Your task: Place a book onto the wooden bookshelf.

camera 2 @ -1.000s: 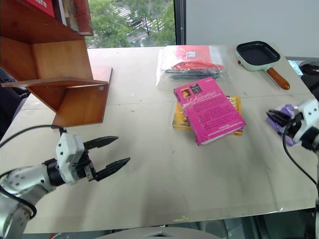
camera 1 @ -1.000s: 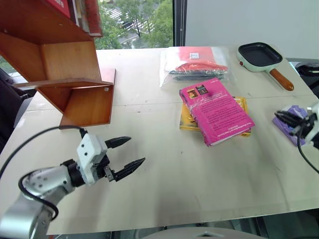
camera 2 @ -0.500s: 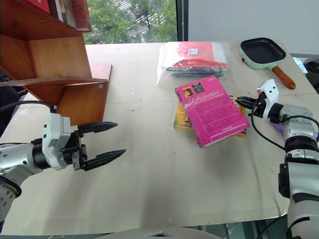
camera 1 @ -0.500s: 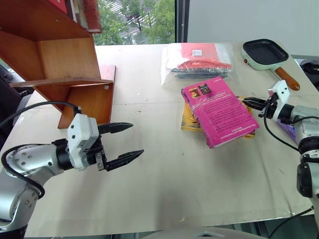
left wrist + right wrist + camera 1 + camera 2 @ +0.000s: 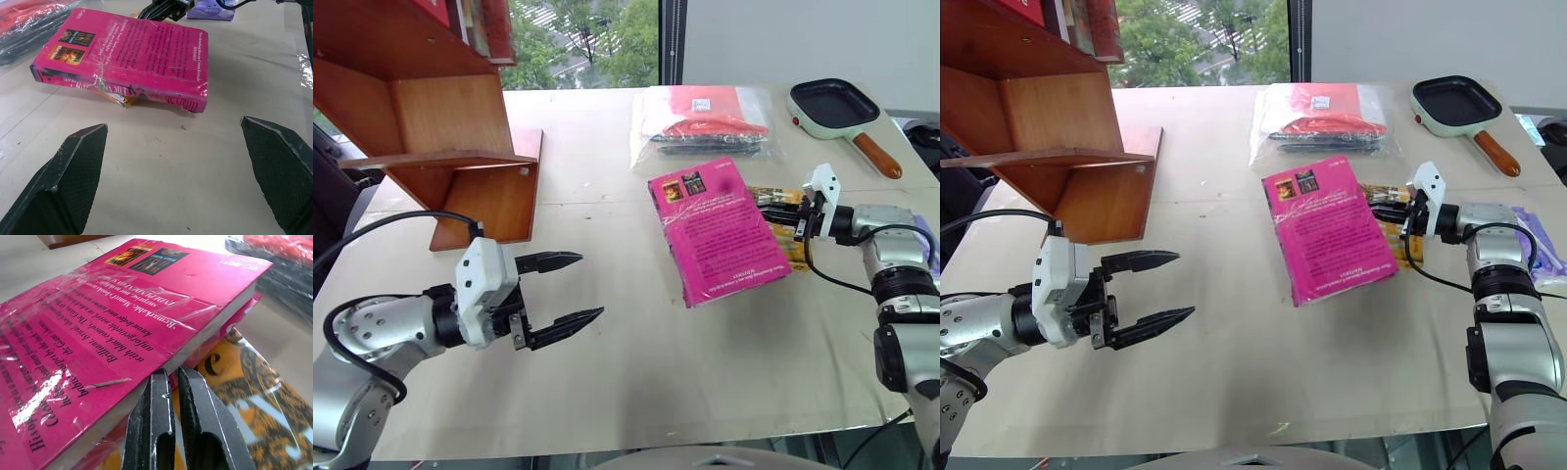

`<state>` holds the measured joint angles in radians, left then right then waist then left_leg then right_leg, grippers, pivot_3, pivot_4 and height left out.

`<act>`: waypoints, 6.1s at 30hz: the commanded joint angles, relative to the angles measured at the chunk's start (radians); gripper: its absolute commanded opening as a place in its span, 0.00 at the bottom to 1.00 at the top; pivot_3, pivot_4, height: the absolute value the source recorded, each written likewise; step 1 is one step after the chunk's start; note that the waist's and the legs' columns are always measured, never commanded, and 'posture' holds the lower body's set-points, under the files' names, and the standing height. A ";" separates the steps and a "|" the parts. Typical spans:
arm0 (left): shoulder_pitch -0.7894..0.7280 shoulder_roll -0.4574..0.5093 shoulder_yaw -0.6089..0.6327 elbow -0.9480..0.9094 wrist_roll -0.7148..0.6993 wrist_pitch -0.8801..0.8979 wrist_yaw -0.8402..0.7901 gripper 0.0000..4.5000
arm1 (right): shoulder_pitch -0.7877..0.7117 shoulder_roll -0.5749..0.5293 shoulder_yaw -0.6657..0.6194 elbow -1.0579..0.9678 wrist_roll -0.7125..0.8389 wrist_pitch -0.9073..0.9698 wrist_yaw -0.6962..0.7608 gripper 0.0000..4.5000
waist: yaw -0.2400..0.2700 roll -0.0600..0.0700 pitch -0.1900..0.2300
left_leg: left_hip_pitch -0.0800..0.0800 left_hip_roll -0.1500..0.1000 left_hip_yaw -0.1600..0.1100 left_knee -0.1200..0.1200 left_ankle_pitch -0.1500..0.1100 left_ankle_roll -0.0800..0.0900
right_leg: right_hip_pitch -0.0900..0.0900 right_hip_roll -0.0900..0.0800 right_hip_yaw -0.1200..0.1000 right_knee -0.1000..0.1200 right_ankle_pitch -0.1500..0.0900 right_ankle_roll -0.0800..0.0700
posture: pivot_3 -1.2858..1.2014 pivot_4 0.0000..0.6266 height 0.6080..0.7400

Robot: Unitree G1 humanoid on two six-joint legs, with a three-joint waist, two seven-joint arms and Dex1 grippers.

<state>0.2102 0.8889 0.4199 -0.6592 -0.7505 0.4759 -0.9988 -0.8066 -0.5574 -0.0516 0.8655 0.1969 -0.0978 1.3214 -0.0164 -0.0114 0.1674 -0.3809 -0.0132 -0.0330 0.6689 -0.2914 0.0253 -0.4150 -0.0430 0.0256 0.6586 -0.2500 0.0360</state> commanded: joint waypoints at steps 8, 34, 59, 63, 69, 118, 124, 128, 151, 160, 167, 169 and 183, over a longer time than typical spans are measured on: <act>-0.002 -0.137 -0.045 -0.041 -0.165 0.107 0.205 1.00 | 0.012 -0.024 -0.037 -0.032 0.011 -0.033 -0.053 0.03 | 0.000 0.001 0.000 | 0.000 0.000 0.000 0.000 0.000 0.000 | 0.000 0.000 0.000 0.000 0.000 0.000 | 0.52 0.24 0.96; -0.541 -0.633 -0.324 0.848 -0.721 0.628 0.650 1.00 | 1.009 -0.412 -0.627 -1.464 0.642 0.744 -0.089 1.00 | 0.035 0.001 -0.006 | 0.001 -0.002 -0.005 0.015 -0.002 0.005 | 0.009 0.004 -0.007 0.004 0.003 0.004 | 0.52 0.24 0.96; -0.838 -0.831 -0.318 1.267 -0.231 0.719 0.358 0.60 | 1.124 -0.348 -0.723 -1.556 0.731 0.731 -0.253 1.00 | 0.058 0.004 -0.013 | 0.004 -0.010 -0.014 0.017 0.000 0.009 | 0.019 -0.006 -0.012 -0.002 0.004 0.008 | 0.52 0.24 0.96; -0.819 -0.851 -0.290 1.218 -0.227 0.755 0.367 0.17 | 1.107 -0.352 -0.703 -1.547 0.722 0.722 -0.259 1.00 | 0.058 0.004 -0.013 | 0.003 -0.011 -0.016 0.017 0.000 0.009 | 0.019 -0.006 -0.014 -0.002 0.004 0.008 | 0.52 0.24 0.96; -0.718 -0.848 -0.241 0.926 -0.273 0.789 0.413 0.00 | 1.075 -0.355 -0.662 -1.512 0.698 0.700 -0.255 1.00 | 0.051 0.003 -0.012 | 0.001 -0.011 -0.017 0.016 0.000 0.008 | 0.018 -0.008 -0.015 -0.005 0.004 0.008 | 0.52 0.24 0.96; -0.530 0.337 0.050 -0.094 1.085 -0.138 0.121 0.00 | 0.122 -0.042 -0.217 -0.712 0.716 0.600 0.045 1.00 | 0.021 -0.002 0.001 | -0.016 -0.008 -0.016 0.002 0.005 0.001 | -0.001 -0.004 -0.017 -0.012 0.005 0.006 | 0.52 0.24 0.96; -0.412 0.313 0.188 -0.120 1.100 -0.143 0.012 0.00 | 0.064 -0.016 -0.193 -0.652 0.696 0.595 0.081 1.00 | 0.006 -0.002 0.001 | -0.014 -0.008 -0.015 0.003 0.005 0.001 | -0.001 -0.004 -0.016 -0.009 0.005 0.006 | 0.52 0.24 0.96; -0.360 0.303 0.250 -0.119 1.115 -0.151 -0.027 0.00 | 0.048 -0.009 -0.187 -0.633 0.684 0.594 0.098 1.00 | 0.005 -0.001 0.002 | -0.013 -0.008 -0.015 0.004 0.005 0.001 | -0.001 -0.004 -0.016 -0.007 0.005 0.006 | 0.52 0.24 0.96; -0.271 0.469 0.293 0.500 1.039 -0.495 -0.093 0.00 | 0.143 0.024 -0.185 -0.774 0.614 0.557 -0.052 1.00 | 0.000 0.000 0.002 | -0.012 -0.008 -0.014 0.002 0.005 0.001 | -0.003 -0.008 -0.014 -0.003 0.005 0.006 | 0.52 0.24 0.96; -0.315 0.537 0.180 0.771 1.031 -0.633 0.016 0.39 | 0.172 0.038 -0.204 -0.817 0.634 0.541 -0.082 1.00 | -0.021 0.000 0.002 | -0.010 -0.008 -0.010 0.002 0.003 0.004 | -0.007 -0.007 -0.011 0.004 0.005 0.006 | 0.52 0.24 0.96; -0.245 0.489 0.275 0.774 1.064 -0.613 0.033 0.99 | 0.188 0.035 -0.208 -0.839 0.638 0.543 -0.098 1.00 | -0.022 0.000 0.002 | -0.010 -0.008 -0.005 0.002 0.002 0.005 | -0.008 -0.007 -0.011 0.003 0.005 0.006 | 0.52 0.24 0.96; -0.216 0.472 0.329 0.760 1.077 -0.612 0.030 0.99 | 0.201 0.031 -0.214 -0.848 0.641 0.550 -0.107 1.00 | -0.022 0.000 0.002 | -0.011 -0.008 -0.004 0.002 0.002 0.005 | -0.009 -0.007 -0.011 0.003 0.005 0.006 | 0.52 0.24 0.96; -0.290 0.021 0.713 0.286 0.538 -0.025 0.040 0.99 | 0.443 -0.041 -0.281 -0.975 0.657 0.567 -0.161 1.00 | -0.007 -0.004 -0.002 | -0.011 -0.007 -0.005 0.004 0.002 0.005 | -0.008 -0.010 -0.012 0.003 0.005 0.006 | 0.52 0.24 0.96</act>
<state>-0.0936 0.9419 1.1325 -0.2734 -0.0557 0.3317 -0.9354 -0.3805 -0.5867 -0.3224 -0.0680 0.8503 0.4801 1.1506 -0.0230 -0.0149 0.1658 -0.3911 -0.0202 -0.0382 0.6741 -0.2891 0.0300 -0.4224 -0.0536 0.0132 0.6629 -0.2445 0.0422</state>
